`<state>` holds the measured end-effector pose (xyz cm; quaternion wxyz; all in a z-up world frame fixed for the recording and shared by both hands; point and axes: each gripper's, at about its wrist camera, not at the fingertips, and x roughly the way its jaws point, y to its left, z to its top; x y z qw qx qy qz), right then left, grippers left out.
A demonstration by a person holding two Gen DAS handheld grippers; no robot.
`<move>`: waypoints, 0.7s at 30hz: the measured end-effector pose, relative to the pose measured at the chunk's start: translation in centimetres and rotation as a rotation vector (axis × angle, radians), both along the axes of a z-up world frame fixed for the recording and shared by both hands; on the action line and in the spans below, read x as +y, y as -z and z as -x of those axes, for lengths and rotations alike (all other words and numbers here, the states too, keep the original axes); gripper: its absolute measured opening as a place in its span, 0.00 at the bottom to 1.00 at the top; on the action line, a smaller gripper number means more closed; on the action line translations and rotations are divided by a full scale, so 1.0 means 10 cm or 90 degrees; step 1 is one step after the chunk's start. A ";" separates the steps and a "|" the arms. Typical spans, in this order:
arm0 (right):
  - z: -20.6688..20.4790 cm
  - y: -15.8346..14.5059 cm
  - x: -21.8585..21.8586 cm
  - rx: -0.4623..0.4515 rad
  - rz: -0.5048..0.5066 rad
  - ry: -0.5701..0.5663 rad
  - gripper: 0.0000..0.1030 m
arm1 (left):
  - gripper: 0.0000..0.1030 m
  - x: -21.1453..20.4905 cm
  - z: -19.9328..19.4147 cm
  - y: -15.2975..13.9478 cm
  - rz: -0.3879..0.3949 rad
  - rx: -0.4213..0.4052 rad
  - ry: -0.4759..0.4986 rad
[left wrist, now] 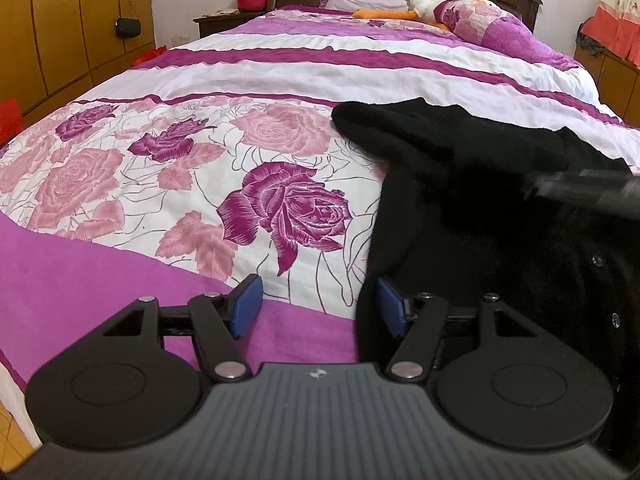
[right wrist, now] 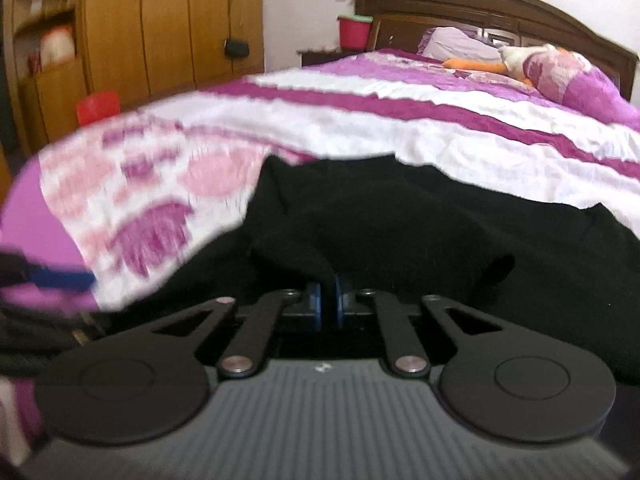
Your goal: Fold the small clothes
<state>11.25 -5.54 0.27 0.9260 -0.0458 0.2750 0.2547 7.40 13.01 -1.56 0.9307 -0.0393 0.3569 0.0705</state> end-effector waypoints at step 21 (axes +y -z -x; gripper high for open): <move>-0.26 -0.40 -1.99 0.013 -0.292 0.343 0.08 | 0.71 -0.14 -0.10 0.04 -0.048 0.016 -0.005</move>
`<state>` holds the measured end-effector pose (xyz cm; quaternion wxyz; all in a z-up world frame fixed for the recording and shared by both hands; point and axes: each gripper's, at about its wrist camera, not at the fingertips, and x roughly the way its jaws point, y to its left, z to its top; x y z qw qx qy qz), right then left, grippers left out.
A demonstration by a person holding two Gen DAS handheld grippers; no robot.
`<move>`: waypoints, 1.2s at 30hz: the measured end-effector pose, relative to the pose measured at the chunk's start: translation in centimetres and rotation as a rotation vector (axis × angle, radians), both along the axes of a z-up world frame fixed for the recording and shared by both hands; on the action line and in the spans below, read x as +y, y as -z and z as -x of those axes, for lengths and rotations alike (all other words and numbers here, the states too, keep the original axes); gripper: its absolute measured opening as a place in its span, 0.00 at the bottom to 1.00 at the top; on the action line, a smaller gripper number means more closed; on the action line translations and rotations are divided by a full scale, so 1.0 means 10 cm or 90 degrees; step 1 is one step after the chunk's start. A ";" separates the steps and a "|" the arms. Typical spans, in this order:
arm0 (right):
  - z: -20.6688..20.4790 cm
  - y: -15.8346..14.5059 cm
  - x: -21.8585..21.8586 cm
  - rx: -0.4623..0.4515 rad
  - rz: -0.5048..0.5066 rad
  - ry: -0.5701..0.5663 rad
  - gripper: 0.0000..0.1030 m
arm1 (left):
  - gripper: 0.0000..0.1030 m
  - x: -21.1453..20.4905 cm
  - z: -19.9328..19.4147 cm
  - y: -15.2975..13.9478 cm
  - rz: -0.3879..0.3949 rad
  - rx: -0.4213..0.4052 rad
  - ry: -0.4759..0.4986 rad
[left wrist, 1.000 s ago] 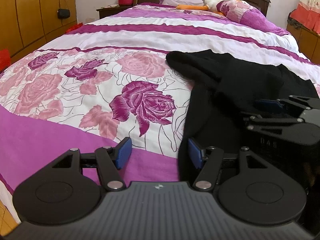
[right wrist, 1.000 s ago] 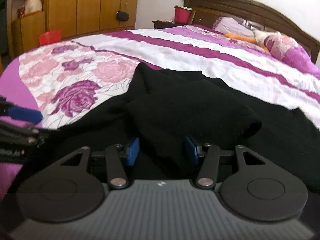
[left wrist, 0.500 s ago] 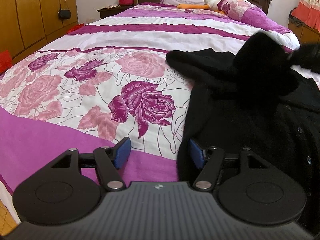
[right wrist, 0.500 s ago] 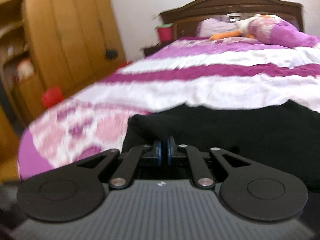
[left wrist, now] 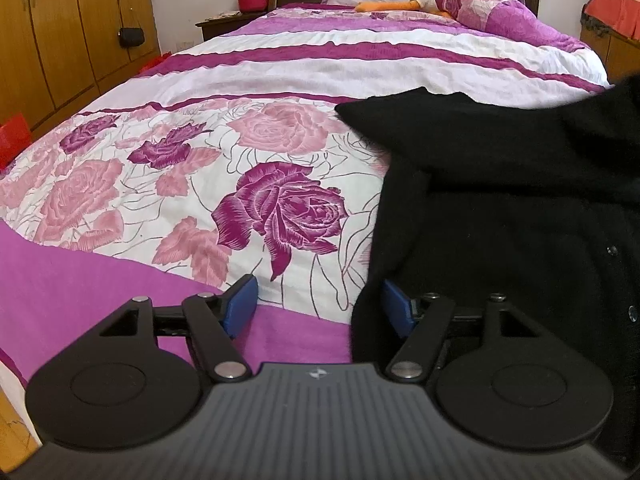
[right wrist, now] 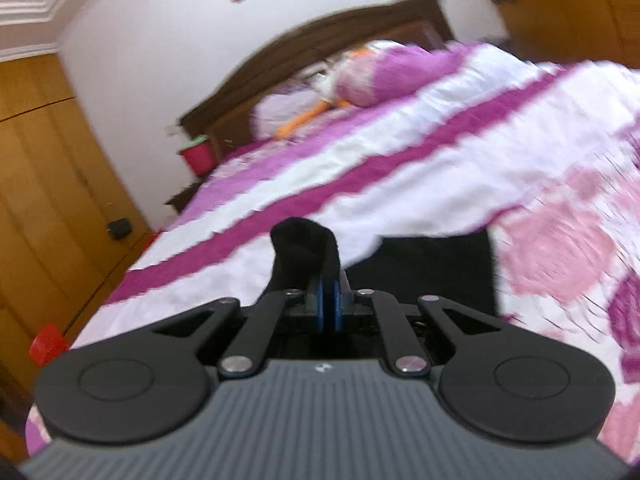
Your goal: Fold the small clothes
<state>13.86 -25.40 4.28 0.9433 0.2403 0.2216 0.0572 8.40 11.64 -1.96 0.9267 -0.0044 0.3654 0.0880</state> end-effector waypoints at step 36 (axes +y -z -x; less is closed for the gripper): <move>-0.48 0.46 -0.15 0.005 0.172 -0.010 0.08 | 0.71 -0.65 -1.54 -0.01 0.050 -0.134 0.102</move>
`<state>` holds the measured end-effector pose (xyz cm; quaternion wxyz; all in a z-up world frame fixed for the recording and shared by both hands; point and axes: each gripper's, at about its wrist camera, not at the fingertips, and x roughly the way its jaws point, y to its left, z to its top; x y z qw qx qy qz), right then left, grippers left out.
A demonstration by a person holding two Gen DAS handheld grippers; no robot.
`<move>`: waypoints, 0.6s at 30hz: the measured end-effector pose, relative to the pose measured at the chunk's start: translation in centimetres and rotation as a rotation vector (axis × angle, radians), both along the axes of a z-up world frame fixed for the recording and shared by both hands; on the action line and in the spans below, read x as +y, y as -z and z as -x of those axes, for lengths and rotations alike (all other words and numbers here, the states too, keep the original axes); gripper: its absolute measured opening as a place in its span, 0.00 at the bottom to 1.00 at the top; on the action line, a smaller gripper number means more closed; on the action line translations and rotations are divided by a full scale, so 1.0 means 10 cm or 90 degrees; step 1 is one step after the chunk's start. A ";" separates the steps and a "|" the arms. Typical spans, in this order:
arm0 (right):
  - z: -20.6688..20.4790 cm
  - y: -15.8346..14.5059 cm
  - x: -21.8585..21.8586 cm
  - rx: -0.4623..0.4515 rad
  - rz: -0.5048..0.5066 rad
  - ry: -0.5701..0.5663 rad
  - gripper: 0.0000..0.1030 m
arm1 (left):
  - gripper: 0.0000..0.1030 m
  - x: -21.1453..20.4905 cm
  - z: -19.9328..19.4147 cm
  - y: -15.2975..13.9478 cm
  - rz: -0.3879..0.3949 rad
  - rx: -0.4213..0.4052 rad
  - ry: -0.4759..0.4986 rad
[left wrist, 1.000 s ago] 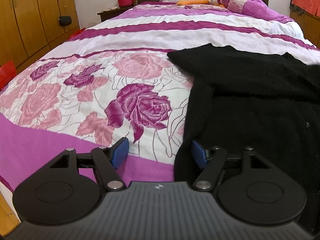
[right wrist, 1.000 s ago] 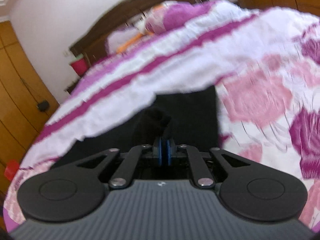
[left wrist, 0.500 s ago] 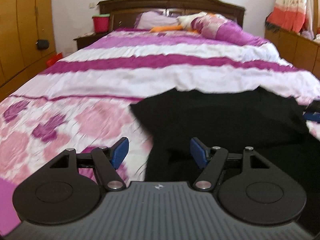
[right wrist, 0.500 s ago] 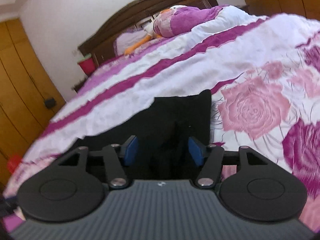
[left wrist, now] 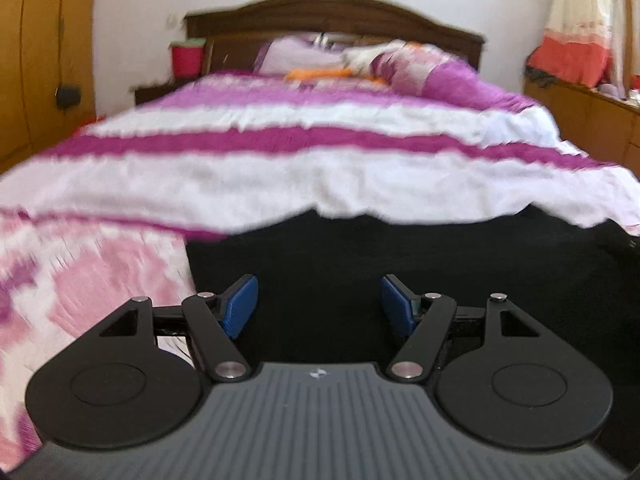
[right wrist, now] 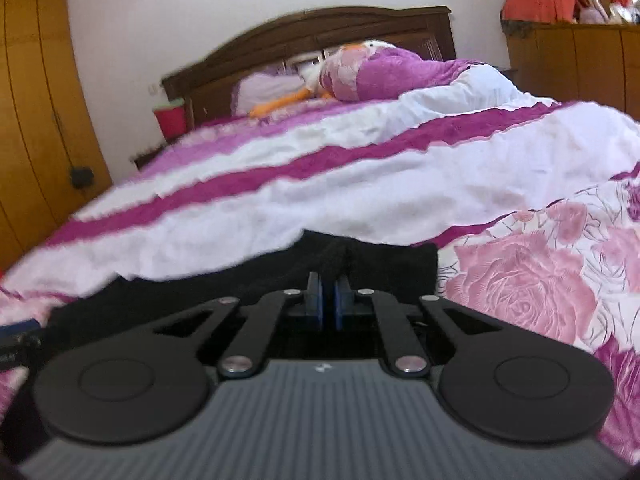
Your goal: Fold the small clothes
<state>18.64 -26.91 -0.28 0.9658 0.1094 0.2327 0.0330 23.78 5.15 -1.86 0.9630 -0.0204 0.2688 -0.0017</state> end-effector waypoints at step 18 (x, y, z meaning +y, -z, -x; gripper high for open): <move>-0.07 0.28 -0.11 0.059 -0.033 0.002 0.24 | 0.72 0.10 0.02 0.12 -0.007 0.022 -0.004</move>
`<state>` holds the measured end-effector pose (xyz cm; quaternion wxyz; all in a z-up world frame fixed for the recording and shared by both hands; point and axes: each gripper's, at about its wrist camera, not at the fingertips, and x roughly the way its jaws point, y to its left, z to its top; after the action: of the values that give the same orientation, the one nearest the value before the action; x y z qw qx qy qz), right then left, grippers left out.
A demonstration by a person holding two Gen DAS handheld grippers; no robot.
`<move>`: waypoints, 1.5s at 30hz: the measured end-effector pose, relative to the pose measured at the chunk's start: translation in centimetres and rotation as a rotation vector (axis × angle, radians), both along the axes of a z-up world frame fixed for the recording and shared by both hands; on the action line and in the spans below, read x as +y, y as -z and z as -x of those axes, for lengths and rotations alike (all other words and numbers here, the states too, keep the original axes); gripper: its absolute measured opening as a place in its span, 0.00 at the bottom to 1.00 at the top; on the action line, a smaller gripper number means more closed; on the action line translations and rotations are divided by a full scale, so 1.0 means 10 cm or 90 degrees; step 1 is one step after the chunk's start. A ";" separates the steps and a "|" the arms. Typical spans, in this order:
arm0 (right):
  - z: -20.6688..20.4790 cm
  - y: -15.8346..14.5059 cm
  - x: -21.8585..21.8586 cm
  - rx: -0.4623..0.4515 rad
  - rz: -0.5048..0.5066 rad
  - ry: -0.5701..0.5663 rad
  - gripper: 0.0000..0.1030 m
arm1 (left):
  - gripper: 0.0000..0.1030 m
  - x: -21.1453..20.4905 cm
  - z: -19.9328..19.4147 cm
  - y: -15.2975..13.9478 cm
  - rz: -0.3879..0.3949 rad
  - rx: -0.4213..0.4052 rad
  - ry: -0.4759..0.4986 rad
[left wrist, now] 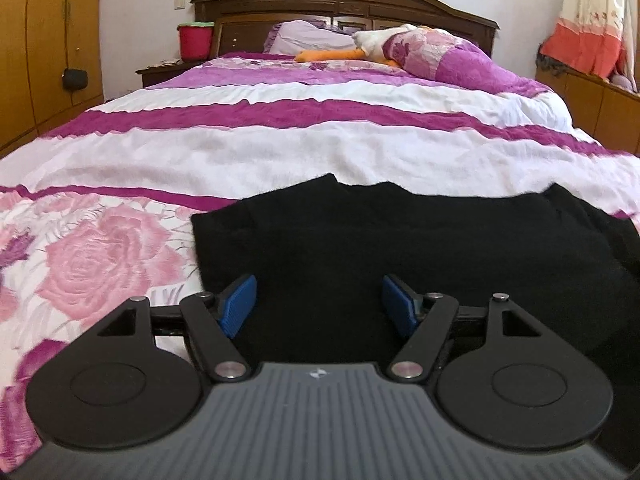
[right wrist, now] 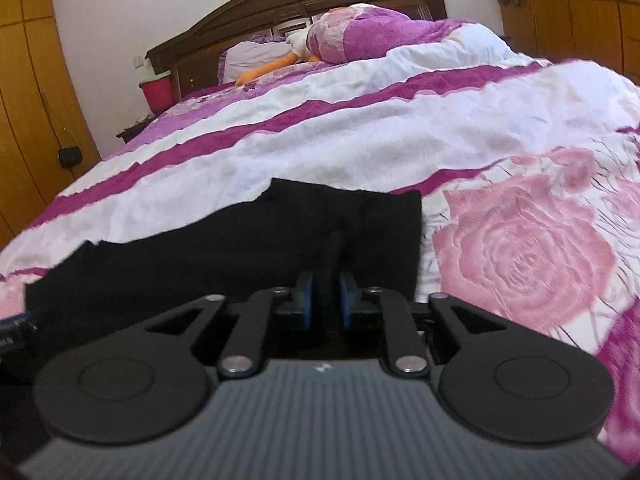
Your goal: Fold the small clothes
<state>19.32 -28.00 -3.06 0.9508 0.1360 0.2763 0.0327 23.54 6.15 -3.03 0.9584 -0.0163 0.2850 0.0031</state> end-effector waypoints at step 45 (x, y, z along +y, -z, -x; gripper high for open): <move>2.60 0.06 0.02 0.092 0.030 -0.041 0.53 | 0.72 0.26 2.67 0.09 0.084 0.168 0.033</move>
<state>-6.69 -27.82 -3.65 0.9299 0.1063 0.3490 0.0469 -3.20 8.73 -3.92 0.9092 -0.0709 0.4085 -0.0385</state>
